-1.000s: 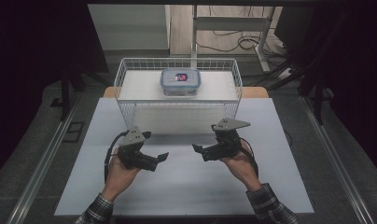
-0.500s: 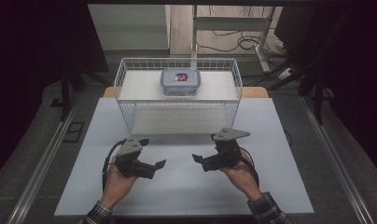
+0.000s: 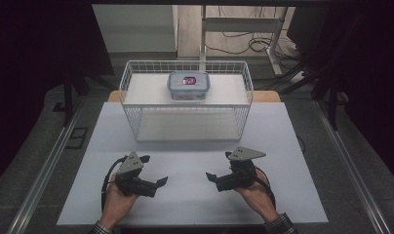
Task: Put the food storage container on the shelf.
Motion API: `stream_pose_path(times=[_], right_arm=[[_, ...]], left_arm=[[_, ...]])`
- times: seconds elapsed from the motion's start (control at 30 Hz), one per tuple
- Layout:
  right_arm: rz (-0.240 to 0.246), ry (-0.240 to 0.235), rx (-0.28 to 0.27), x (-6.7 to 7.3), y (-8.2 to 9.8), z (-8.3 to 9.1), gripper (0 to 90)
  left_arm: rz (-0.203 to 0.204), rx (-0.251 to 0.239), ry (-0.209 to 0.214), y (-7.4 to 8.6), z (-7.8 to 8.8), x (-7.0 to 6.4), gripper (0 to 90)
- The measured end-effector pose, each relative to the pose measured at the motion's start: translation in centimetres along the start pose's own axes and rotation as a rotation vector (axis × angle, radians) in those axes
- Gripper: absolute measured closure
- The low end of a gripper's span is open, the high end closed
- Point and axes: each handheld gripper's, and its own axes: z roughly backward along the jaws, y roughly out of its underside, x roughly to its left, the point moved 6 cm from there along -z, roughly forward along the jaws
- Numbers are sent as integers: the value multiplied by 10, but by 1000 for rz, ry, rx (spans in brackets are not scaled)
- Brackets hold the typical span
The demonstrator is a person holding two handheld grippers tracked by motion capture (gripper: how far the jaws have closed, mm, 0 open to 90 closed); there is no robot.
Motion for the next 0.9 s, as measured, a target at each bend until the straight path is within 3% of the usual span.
stream_pose_path(times=[0.9], right_arm=[[-3, 66, 11, -7, 33, 34, 0]], left_arm=[[9, 18, -60, 33, 30, 5, 15]])
